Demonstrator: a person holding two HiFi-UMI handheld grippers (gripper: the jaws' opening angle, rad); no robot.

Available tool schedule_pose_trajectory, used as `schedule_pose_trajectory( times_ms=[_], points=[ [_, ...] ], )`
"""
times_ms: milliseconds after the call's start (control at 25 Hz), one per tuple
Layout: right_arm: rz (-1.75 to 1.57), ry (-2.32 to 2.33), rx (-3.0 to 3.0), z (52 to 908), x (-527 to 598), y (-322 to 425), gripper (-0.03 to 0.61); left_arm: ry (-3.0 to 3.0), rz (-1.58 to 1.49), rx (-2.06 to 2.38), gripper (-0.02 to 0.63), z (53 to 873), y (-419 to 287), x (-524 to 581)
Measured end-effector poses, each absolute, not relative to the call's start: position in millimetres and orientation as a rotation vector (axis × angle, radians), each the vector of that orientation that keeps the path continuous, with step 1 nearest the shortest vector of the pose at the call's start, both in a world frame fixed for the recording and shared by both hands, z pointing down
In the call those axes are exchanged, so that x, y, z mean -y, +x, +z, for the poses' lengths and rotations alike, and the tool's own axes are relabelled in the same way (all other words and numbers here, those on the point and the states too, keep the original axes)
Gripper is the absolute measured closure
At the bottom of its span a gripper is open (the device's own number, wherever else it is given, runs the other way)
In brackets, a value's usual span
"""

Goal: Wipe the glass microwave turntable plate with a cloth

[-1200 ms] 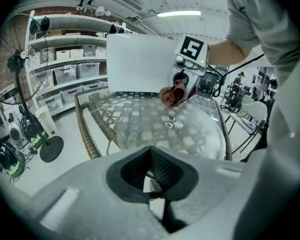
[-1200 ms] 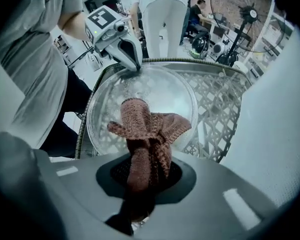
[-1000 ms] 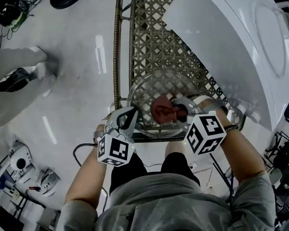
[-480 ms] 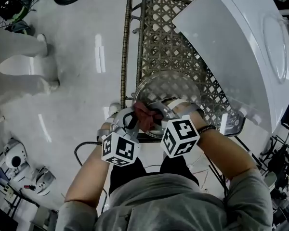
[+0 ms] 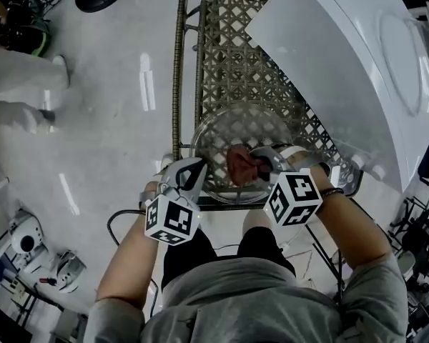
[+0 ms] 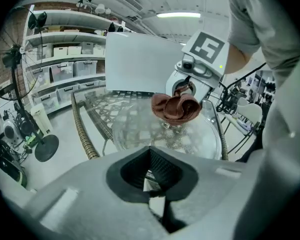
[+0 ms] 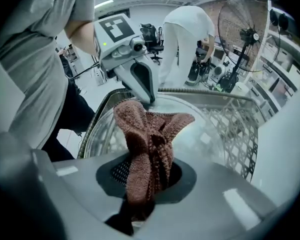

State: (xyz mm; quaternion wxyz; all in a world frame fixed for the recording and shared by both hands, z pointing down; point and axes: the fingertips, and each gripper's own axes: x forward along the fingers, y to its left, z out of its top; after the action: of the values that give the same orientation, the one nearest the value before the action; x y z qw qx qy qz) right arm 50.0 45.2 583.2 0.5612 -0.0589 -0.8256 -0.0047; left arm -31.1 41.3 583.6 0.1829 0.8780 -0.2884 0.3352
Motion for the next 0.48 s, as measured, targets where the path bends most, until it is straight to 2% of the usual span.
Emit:
schedule_pose_trajectory(
  times_ms=[280,480],
  points=[
    [0.008,-0.076,1.773,577.9,-35.6,140.0,0.503,2.432,0.909,0.769,0.615,581.7,-32.0,-39.7],
    [-0.018,-0.039,1.746,576.3,-27.8,151.4,0.503,2.377,0.88,0.684,0.615,582.5,-31.6,-37.3]
  ],
)
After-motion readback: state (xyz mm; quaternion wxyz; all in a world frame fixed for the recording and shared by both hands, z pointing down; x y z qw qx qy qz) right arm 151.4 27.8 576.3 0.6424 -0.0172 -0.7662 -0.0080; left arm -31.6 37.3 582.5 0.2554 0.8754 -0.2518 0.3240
